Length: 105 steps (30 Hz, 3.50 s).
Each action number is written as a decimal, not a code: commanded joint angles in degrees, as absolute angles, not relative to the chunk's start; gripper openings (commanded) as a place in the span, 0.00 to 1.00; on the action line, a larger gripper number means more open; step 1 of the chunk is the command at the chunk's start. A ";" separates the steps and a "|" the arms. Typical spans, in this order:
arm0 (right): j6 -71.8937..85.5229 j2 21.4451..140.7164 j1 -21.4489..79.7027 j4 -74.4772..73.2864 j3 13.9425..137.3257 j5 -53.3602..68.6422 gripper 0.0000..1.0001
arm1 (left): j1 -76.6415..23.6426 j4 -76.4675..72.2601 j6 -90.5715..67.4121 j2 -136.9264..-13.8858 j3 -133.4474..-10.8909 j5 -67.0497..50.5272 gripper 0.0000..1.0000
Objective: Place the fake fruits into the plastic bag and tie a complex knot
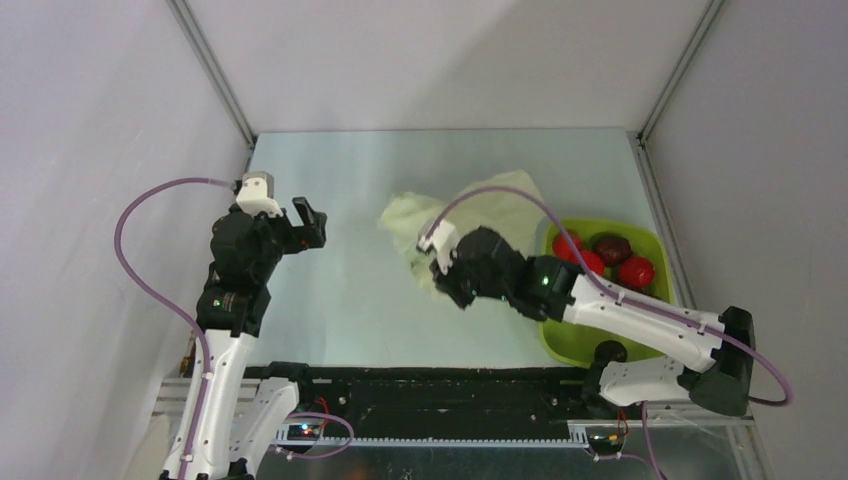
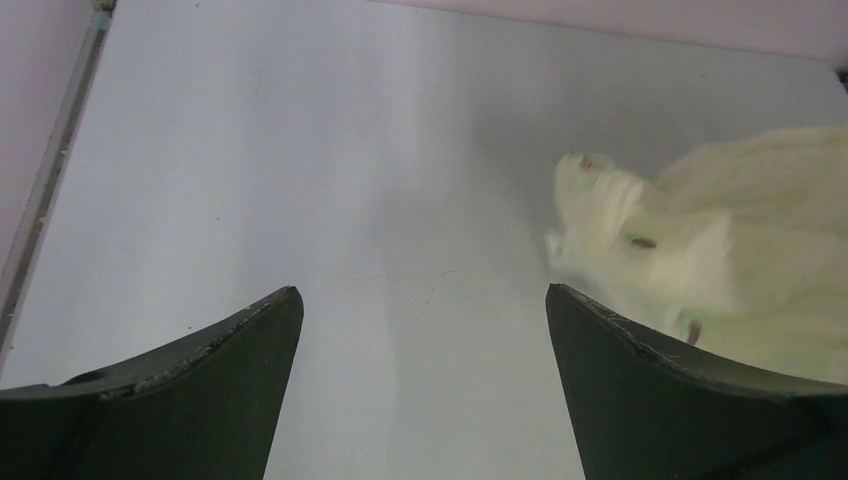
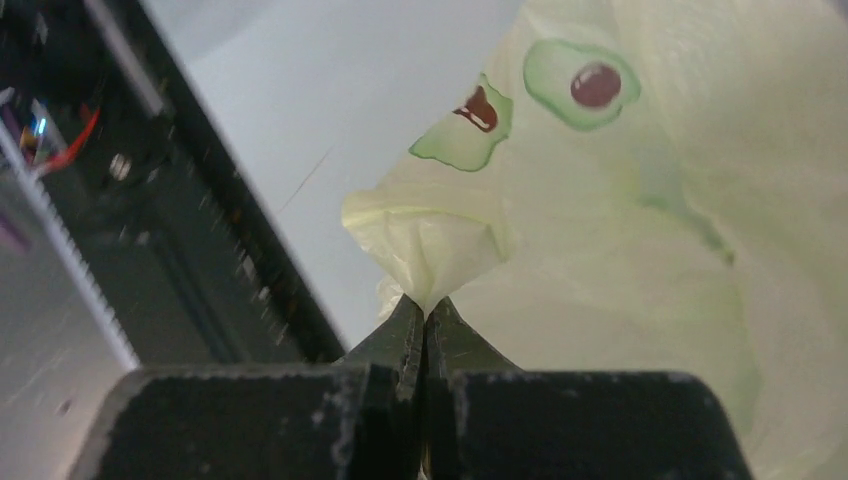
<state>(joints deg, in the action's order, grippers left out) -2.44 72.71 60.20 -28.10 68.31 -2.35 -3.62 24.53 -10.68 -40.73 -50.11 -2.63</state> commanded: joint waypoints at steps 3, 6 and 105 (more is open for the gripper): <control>12.29 62.49 73.27 -35.65 59.96 -13.07 0.03 | -3.57 20.63 -11.68 -40.21 -50.08 -11.16 0.99; 17.43 56.68 76.00 -38.32 56.09 -16.82 0.26 | -4.49 17.85 -11.61 -40.28 -49.14 -17.64 0.99; 36.06 42.96 52.23 -47.49 49.32 -30.61 1.00 | -60.48 1.24 -55.47 -40.18 -40.56 2.55 0.00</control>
